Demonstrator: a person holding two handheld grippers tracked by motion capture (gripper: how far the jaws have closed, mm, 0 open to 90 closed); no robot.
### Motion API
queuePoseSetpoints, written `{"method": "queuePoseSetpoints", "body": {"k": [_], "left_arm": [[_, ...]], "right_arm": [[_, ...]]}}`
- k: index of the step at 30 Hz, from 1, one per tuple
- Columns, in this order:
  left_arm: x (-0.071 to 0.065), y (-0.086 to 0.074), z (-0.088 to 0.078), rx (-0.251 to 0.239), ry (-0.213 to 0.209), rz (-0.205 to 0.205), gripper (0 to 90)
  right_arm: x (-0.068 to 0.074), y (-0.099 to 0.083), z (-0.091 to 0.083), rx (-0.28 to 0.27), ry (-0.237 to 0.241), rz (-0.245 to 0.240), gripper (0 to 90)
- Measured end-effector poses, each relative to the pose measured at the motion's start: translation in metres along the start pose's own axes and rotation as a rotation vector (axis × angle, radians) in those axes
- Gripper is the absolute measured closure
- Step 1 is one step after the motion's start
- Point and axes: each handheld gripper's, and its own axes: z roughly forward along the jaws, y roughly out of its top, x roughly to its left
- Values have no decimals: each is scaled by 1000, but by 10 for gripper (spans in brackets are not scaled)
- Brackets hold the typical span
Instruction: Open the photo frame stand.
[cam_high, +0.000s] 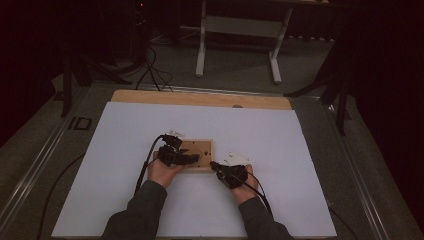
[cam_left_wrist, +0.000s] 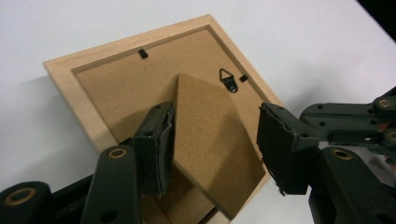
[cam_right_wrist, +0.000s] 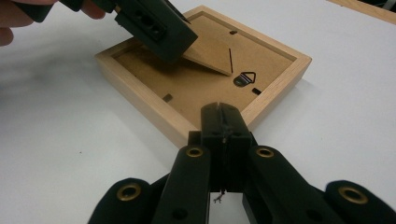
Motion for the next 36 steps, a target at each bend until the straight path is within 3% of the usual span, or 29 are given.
{"method": "queuePoseSetpoints", "body": {"k": [8, 19, 29, 36], "left_arm": [[1, 0, 1, 11, -21, -20, 517], [4, 3, 1, -1, -45, -44, 498], [2, 3, 1, 34, -17, -19, 531], [-3, 1, 1, 31, 22, 32, 534]], "right_arm": [[0, 0, 0, 0, -1, 0, 897], [0, 0, 0, -1, 0, -1, 897], [0, 0, 0, 0, 1, -2, 890], [-3, 1, -1, 8, -5, 3, 817]]}}
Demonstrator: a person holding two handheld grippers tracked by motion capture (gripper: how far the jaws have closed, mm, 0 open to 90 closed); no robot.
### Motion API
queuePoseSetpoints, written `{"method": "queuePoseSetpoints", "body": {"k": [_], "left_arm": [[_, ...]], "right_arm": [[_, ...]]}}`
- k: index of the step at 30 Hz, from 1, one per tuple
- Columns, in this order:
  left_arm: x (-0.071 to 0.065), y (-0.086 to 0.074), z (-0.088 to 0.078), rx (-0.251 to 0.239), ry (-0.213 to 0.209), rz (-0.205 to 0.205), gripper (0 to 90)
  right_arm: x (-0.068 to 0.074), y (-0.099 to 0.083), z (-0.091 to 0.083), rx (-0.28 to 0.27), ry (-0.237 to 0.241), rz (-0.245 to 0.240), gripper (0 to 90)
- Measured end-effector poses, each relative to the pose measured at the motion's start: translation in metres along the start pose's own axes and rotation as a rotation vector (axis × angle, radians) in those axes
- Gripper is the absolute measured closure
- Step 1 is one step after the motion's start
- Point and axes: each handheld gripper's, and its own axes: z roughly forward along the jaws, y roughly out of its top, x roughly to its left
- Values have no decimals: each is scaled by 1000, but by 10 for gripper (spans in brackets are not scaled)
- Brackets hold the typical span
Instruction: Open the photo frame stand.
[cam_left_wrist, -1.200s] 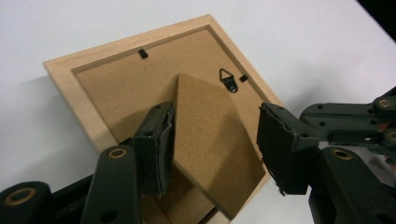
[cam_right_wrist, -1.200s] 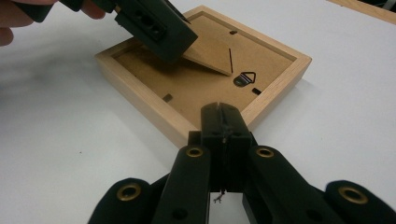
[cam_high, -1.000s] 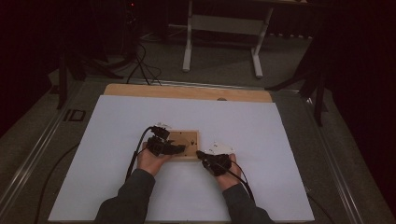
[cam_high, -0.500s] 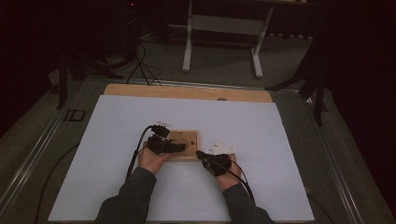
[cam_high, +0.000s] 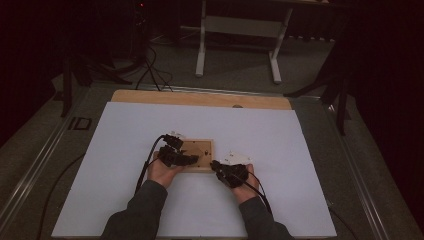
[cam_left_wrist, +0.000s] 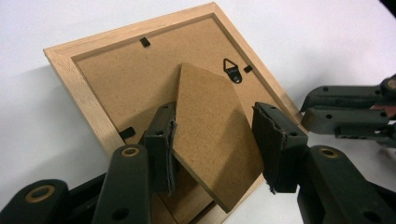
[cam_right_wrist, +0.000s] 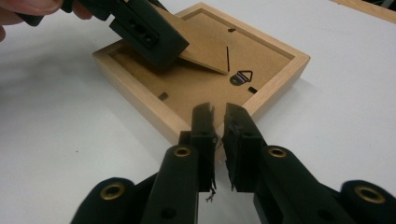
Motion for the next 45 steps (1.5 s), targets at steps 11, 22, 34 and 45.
{"method": "queuePoseSetpoints", "body": {"k": [11, 22, 34, 45], "left_arm": [[-16, -8, -5, -53, 77, 110, 534], [-30, -19, -9, -113, 139, 214, 534], [-41, -32, -11, -171, 209, 344, 533], [-43, -42, -13, -209, 226, 419, 531]], "right_arm": [[-12, 6, -10, -29, -28, 50, 711], [-28, 22, -19, -18, 0, 101, 572], [-54, 44, 5, 37, 83, 227, 448], [-66, 40, 23, 51, 232, 333, 449]]}}
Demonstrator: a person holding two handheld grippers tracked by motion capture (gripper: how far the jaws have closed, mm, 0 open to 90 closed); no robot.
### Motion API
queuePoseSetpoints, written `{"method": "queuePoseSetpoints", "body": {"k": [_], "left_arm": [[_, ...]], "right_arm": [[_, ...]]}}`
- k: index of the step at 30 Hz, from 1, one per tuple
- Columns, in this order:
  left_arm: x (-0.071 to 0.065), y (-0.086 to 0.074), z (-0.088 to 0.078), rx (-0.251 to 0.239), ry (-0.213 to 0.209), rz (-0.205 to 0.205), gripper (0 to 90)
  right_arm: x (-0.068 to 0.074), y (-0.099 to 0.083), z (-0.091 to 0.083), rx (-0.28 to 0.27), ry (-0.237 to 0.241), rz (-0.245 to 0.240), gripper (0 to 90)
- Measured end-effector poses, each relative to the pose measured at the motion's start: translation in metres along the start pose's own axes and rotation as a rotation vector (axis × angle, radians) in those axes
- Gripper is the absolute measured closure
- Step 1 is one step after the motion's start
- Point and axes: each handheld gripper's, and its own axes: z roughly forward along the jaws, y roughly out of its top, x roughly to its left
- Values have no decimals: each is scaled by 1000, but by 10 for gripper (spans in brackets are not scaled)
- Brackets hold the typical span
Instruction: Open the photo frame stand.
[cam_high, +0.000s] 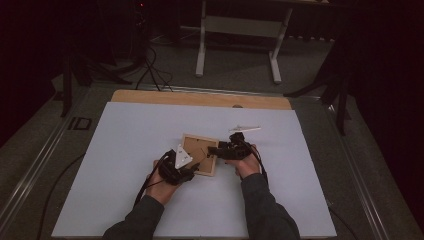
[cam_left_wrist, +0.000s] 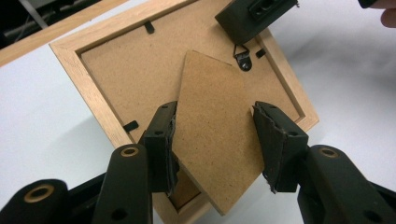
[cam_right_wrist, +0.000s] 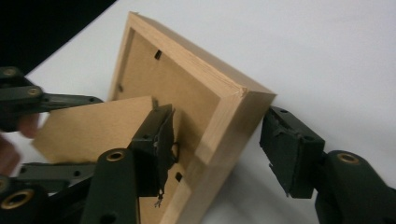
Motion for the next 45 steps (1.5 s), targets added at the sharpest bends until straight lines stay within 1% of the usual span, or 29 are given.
{"method": "queuePoseSetpoints", "body": {"k": [1, 3, 4, 7, 9, 10, 12, 13, 14, 17, 18, 19, 20, 22, 23, 24, 25, 26, 28, 29, 31, 33, 34, 35, 36, 37, 41, 42, 45], "left_arm": [[0, -2, 0, 1, -5, 7, 531], [1, -2, -1, 9, -12, 5, 531], [2, -3, 0, 12, -18, -6, 531], [7, -3, -1, 35, -67, -41, 527], [11, -3, -1, 41, -106, -86, 518], [11, -3, -1, 41, -106, -86, 517], [14, -2, -1, 41, -130, -127, 516], [16, -2, -1, 49, -151, -149, 516], [19, -2, 0, 64, -182, -184, 516], [23, 0, 1, 81, -233, -226, 536], [23, 0, 1, 81, -233, -226, 544], [25, 1, 1, 88, -265, -241, 558], [26, 2, 1, 88, -276, -244, 565], [29, 4, 0, 89, -296, -246, 626], [30, 5, 0, 93, -307, -238, 637], [30, 5, 0, 93, -307, -238, 644], [29, 7, 0, 103, -303, -205, 648], [28, 7, 0, 106, -306, -197, 650], [28, 8, 0, 107, -307, -193, 656], [28, 9, 1, 106, -304, -181, 657], [29, 9, 2, 105, -300, -180, 658], [30, 9, 3, 109, -288, -171, 666], [31, 11, 5, 113, -272, -164, 668], [31, 11, 7, 113, -265, -162, 670], [31, 11, 7, 113, -265, -162, 673], [33, 11, 11, 113, -259, -164, 682], [34, 12, 17, 107, -256, -169, 708], [34, 12, 19, 107, -246, -168, 708], [35, 11, 21, 101, -252, -167, 713]], "right_arm": [[1, 0, 1, 4, 14, -1, 453], [2, 0, 1, 3, 13, -8, 454], [2, 0, 1, 3, 12, -15, 456], [5, 0, -1, 7, 6, -33, 459], [6, 0, -2, 5, 5, -47, 461], [6, 0, -2, 5, 5, -47, 461], [7, 0, -2, 6, 2, -55, 462], [8, 0, -3, 4, 0, -61, 462], [9, 0, -3, 4, -1, -63, 462], [11, 0, -4, 5, -7, -83, 465], [11, 0, -4, 5, -7, -83, 465], [13, 1, -5, 5, -8, -98, 472], [13, 1, -6, 6, -8, -102, 475], [16, 1, -7, 5, -10, -117, 484], [17, 1, -8, 5, -15, -126, 486], [17, 1, -8, 5, -15, -126, 486], [20, 2, -9, 0, -26, -142, 497], [21, 2, -10, -1, -29, -147, 506], [22, 3, -10, -9, -34, -153, 515], [23, 3, -10, -10, -40, -159, 517], [23, 3, -11, -12, -44, -164, 520], [25, 4, -13, -24, -63, -189, 539], [26, 5, -14, -30, -74, -205, 545], [28, 5, -15, -34, -89, -222, 549], [28, 5, -15, -34, -89, -222, 549], [31, 6, -17, -36, -111, -262, 558], [36, 8, -18, -45, -132, -320, 562], [37, 9, -18, -44, -141, -328, 563], [37, 9, -19, -50, -149, -332, 565]]}}
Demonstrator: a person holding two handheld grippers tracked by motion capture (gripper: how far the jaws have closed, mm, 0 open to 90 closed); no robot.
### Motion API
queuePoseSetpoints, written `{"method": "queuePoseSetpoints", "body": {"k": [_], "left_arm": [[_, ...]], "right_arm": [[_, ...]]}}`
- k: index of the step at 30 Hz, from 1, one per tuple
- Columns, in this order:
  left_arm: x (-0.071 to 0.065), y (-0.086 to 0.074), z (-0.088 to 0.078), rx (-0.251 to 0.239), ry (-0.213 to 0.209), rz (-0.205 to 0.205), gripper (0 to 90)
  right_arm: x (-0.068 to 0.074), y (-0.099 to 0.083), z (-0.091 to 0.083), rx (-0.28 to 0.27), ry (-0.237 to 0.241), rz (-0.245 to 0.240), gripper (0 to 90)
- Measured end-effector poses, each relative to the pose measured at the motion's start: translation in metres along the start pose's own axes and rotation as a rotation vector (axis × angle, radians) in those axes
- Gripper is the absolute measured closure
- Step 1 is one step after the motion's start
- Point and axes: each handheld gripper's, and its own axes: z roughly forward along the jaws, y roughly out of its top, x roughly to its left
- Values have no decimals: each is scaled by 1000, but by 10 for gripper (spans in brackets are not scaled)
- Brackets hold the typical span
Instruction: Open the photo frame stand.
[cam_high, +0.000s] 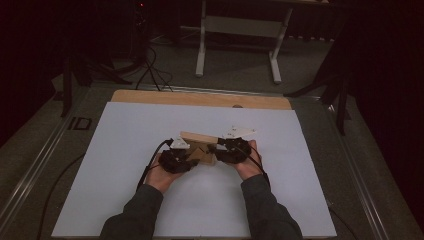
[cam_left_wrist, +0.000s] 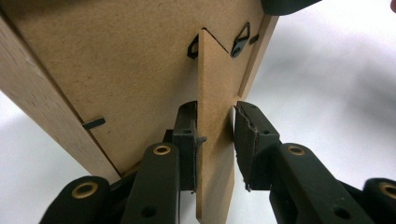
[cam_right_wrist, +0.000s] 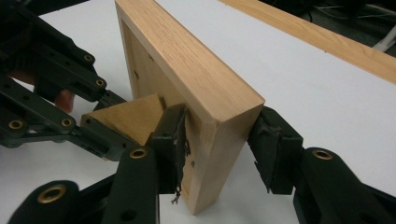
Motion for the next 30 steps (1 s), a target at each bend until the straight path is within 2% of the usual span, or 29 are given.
{"method": "queuePoseSetpoints", "body": {"k": [5, 8, 9, 10, 14, 18, 24, 30], "left_arm": [[0, -2, 0, 2, -5, -8, 720], [0, -3, -3, -16, -40, -34, 683], [0, -3, -3, -16, -40, -34, 673], [0, -5, -4, -20, -63, -53, 673], [1, -10, -5, -30, -106, -91, 627], [1, -19, -8, -17, -116, -90, 596], [3, -34, -14, -13, -124, -100, 602], [-2, -39, -17, -2, -111, -73, 634]], "right_arm": [[2, -1, -2, -6, 12, -11, 562], [5, -2, -4, -7, 23, -22, 558], [5, -2, -4, -7, 23, -22, 558], [6, -3, -4, -9, 22, -23, 558], [8, -6, -6, -8, 44, -7, 543], [12, -9, -8, -4, 49, -18, 540], [16, -13, -11, -10, 53, -14, 541], [21, -17, -15, -7, 47, -22, 542]]}}
